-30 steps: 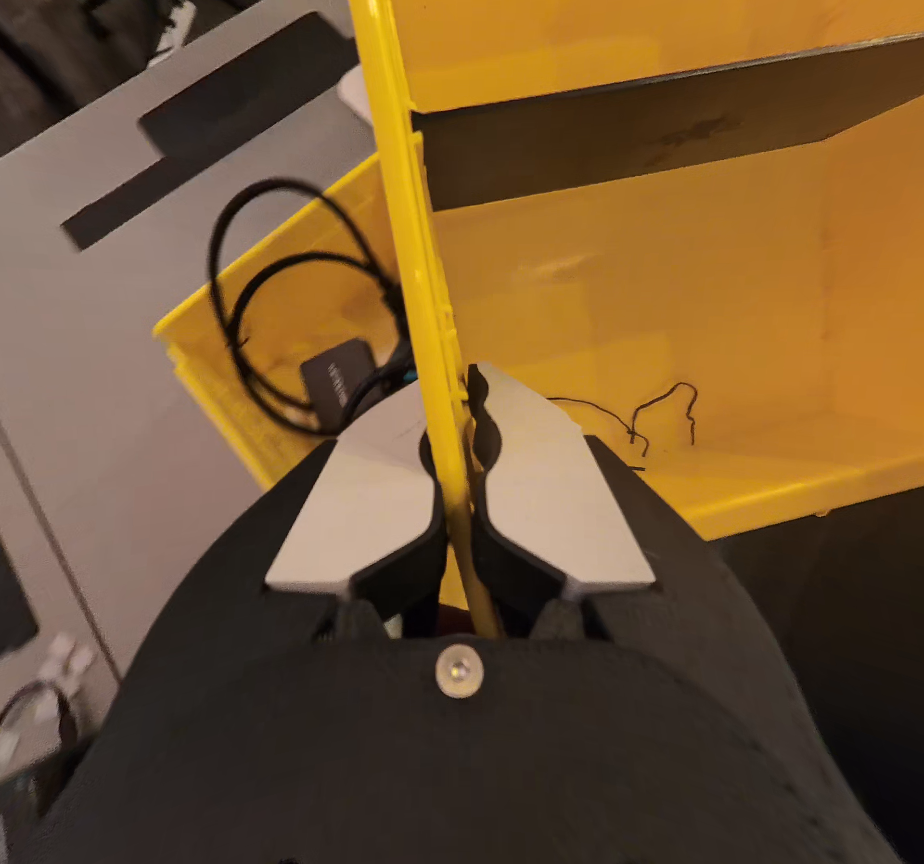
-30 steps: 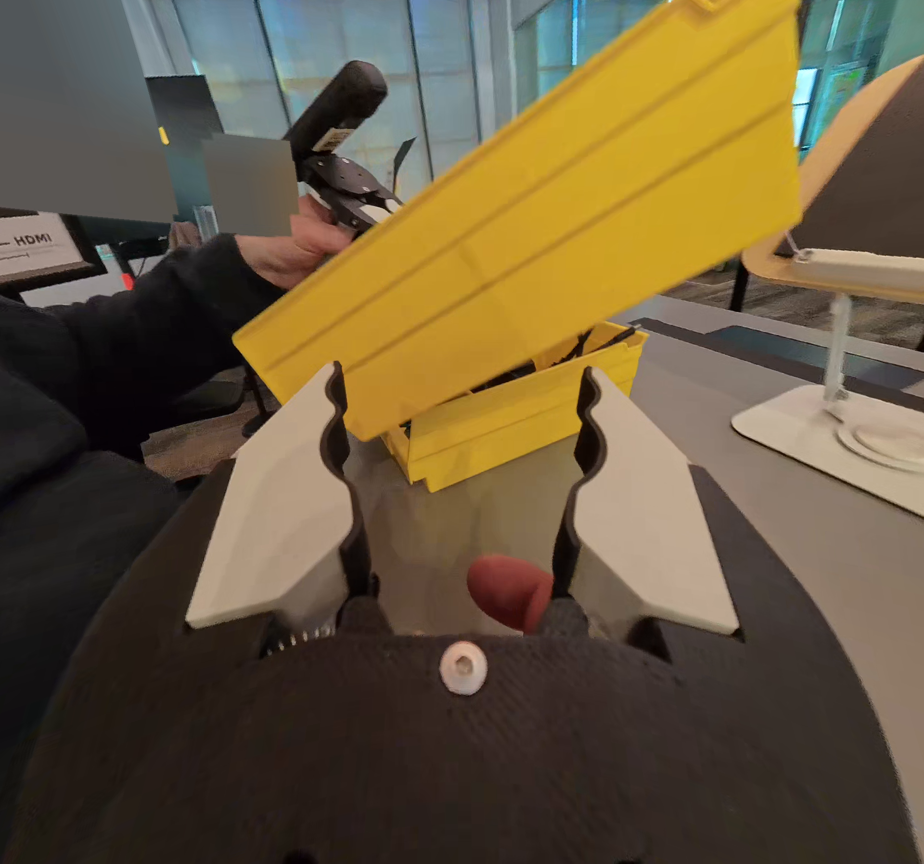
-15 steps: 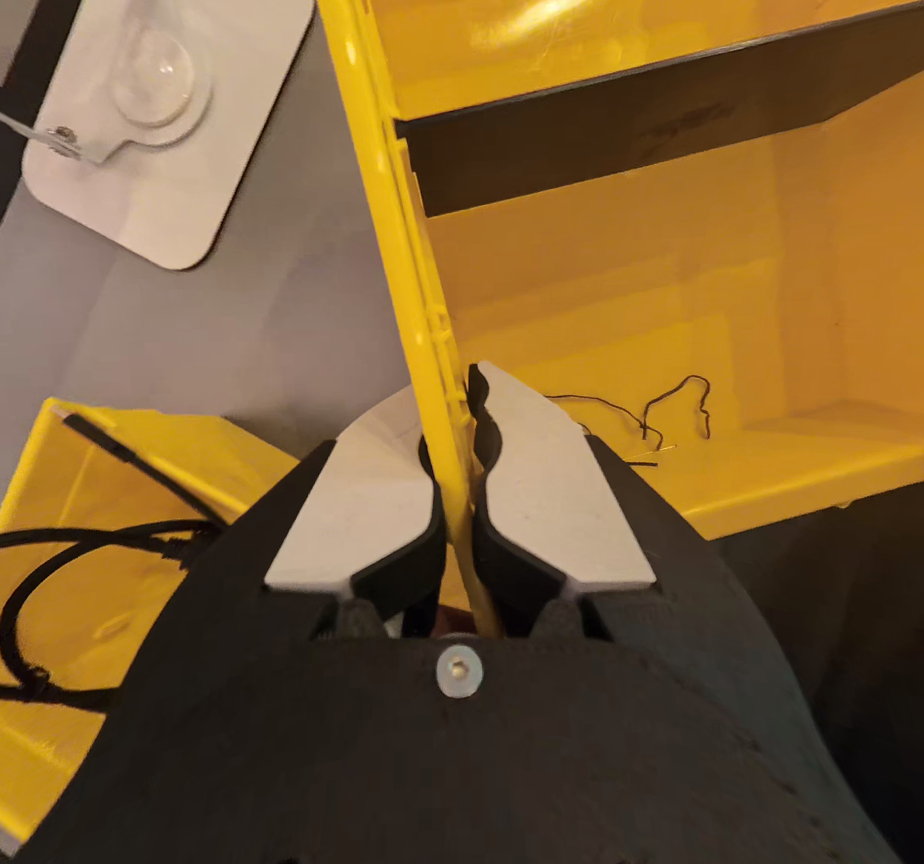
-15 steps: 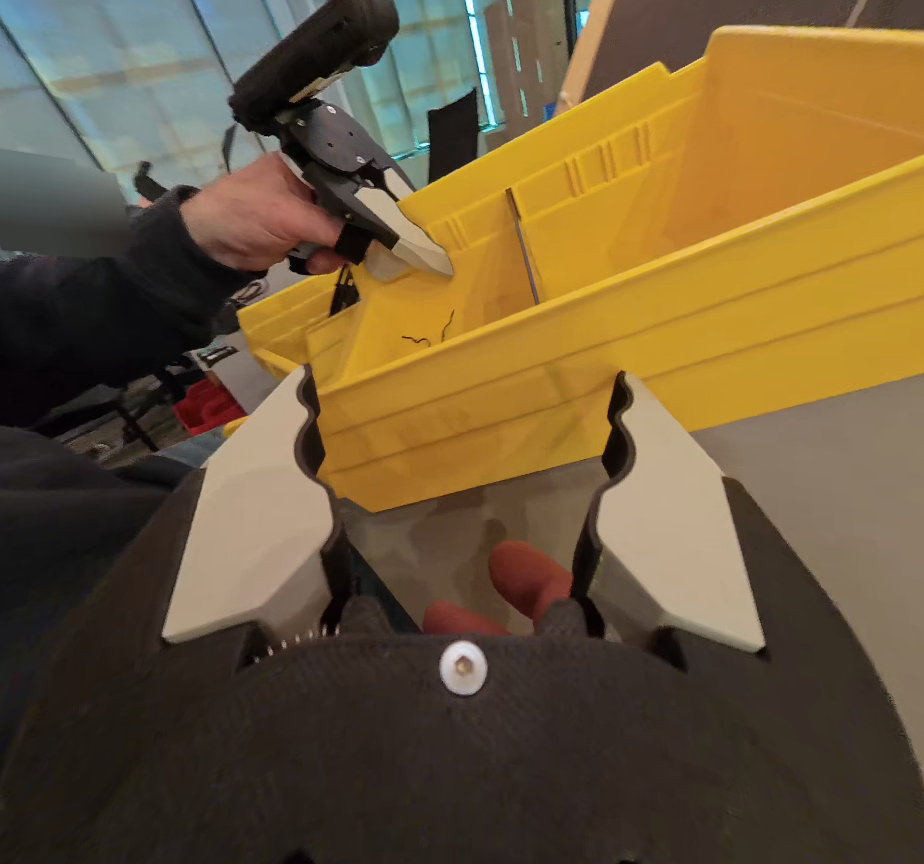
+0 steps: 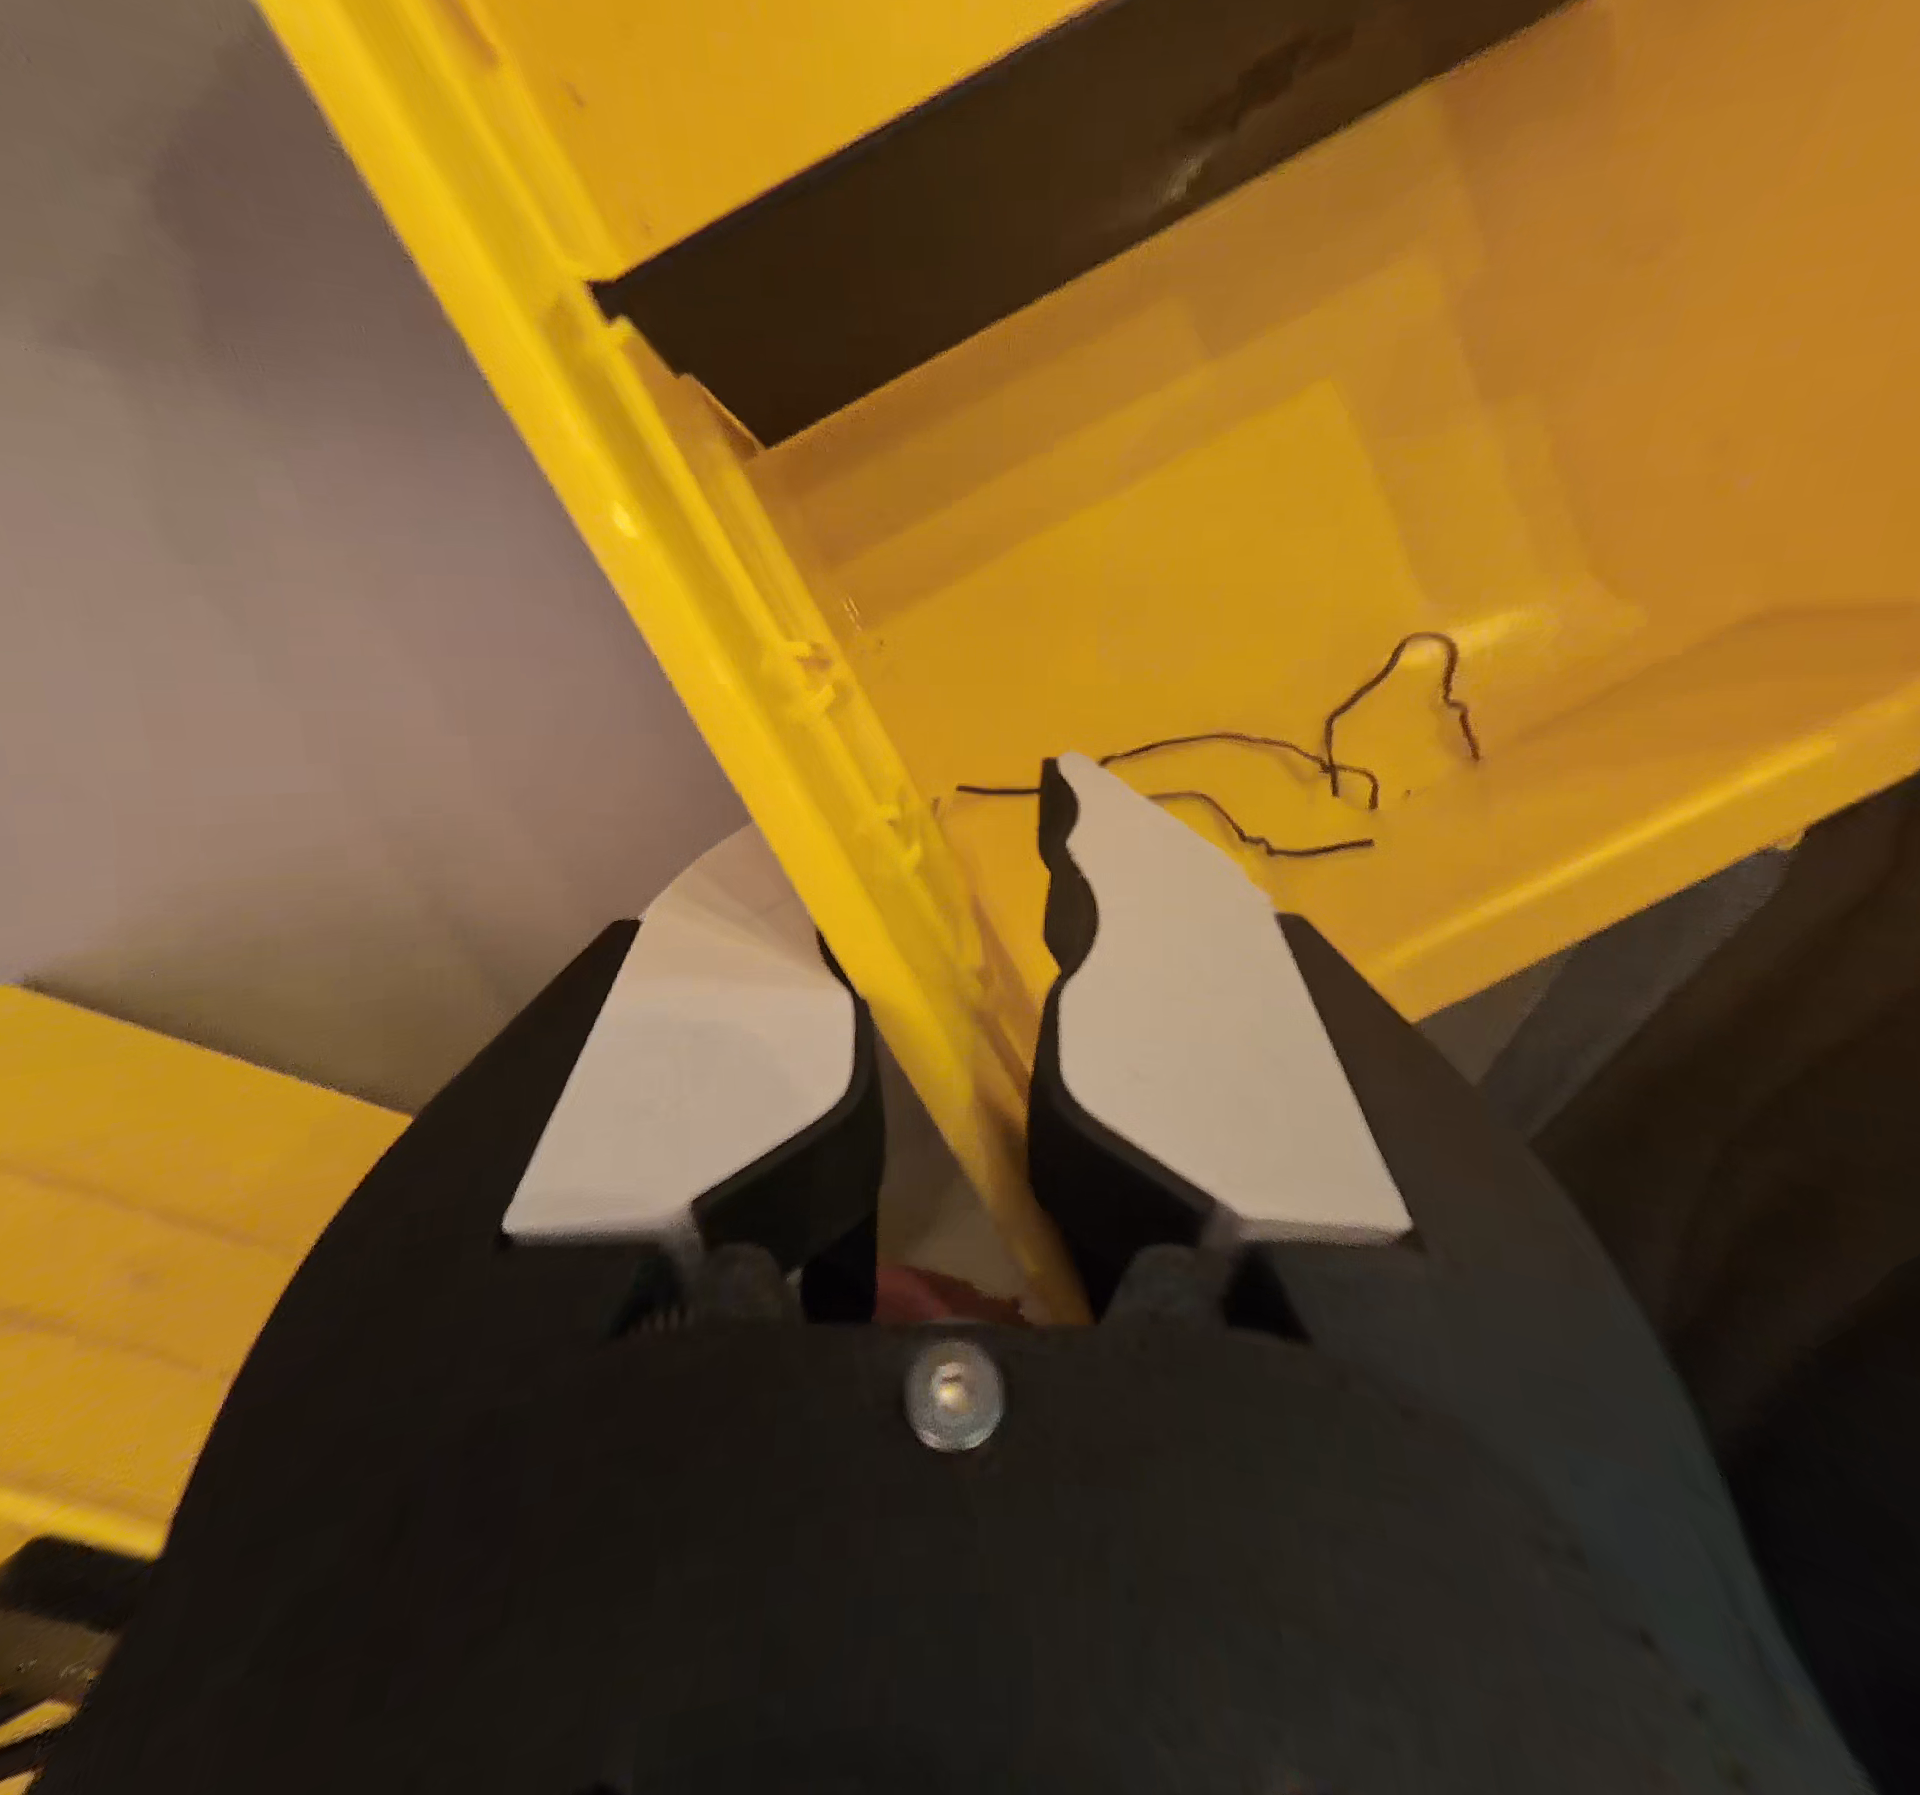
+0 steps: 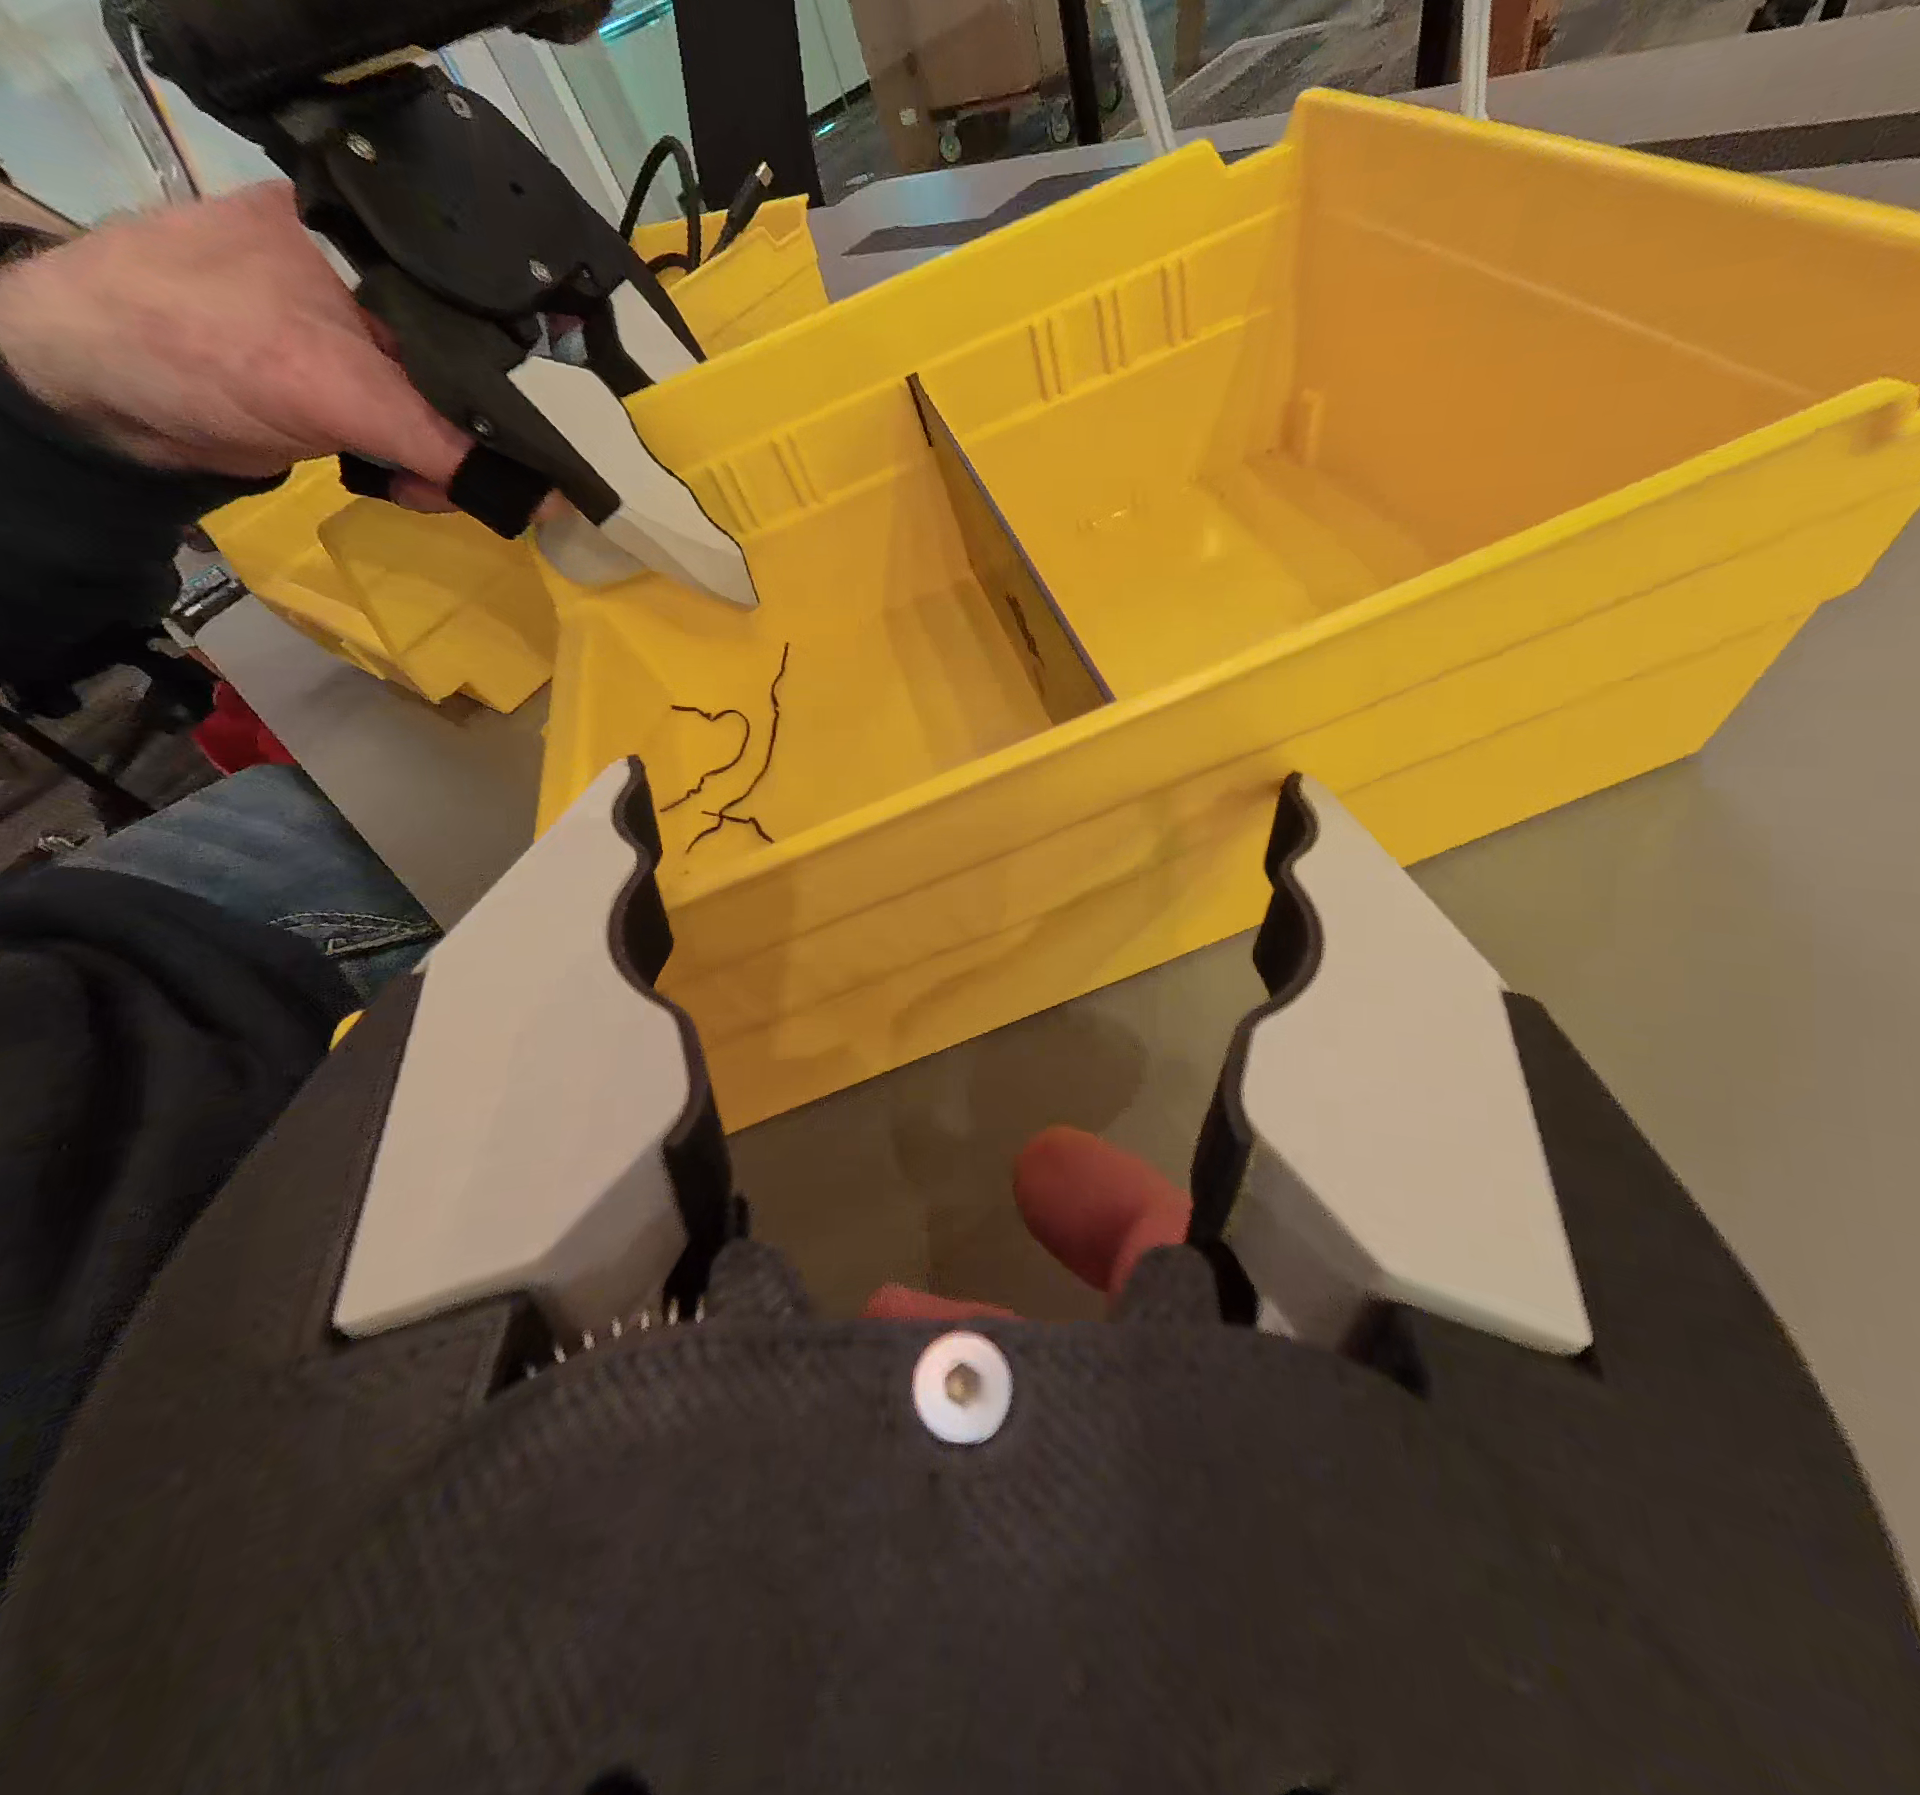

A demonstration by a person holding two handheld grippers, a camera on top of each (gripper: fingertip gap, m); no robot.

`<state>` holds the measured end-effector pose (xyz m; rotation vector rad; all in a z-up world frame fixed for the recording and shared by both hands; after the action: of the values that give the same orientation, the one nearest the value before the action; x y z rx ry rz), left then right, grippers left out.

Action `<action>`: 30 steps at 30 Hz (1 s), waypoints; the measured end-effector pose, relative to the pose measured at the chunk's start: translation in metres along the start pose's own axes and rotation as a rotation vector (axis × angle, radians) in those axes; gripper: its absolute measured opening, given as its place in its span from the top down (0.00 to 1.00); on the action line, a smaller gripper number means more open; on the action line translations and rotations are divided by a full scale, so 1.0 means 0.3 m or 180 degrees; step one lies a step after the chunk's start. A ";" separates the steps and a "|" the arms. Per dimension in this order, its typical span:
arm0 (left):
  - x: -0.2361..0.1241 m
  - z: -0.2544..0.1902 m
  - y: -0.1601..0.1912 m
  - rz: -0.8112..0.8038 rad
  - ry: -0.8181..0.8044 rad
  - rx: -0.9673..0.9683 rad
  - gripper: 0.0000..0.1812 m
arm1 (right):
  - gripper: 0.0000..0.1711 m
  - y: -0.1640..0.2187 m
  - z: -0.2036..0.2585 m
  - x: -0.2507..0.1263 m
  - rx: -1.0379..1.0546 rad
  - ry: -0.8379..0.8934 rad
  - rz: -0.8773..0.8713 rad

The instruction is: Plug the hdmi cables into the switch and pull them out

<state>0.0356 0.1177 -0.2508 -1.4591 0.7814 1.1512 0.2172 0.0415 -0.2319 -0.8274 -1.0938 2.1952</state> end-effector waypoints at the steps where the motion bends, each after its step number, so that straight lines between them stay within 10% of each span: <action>1: 0.011 -0.004 0.008 0.0032 0.0013 -0.0010 0.85 | 0.33 0.004 0.003 0.000 -0.0024 0.0020 0.0017; 20: -0.018 -0.153 -0.018 -0.0099 0.1025 -0.0241 0.65 | 0.41 -0.102 -0.142 -0.097 -0.0595 0.0974 0.0048; 30: -0.420 -0.040 0.055 -0.1180 -0.0029 -0.0176 0.60 | 0.40 -0.096 -0.033 -0.109 -0.0798 0.1001 0.0015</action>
<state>-0.0167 0.0880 -0.1381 -1.5646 0.4492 0.9000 0.2516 0.0387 -0.2038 -1.2364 -1.2174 1.8704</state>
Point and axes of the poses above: each gripper's, where its closed fingertips meet, x out along the fingers, y out of its underside, z = x × y across the jaws, the point moved 3 cm from there along -x, back along the fingers, and after that the axes turned 12 degrees about x, right-handed, at the moved point
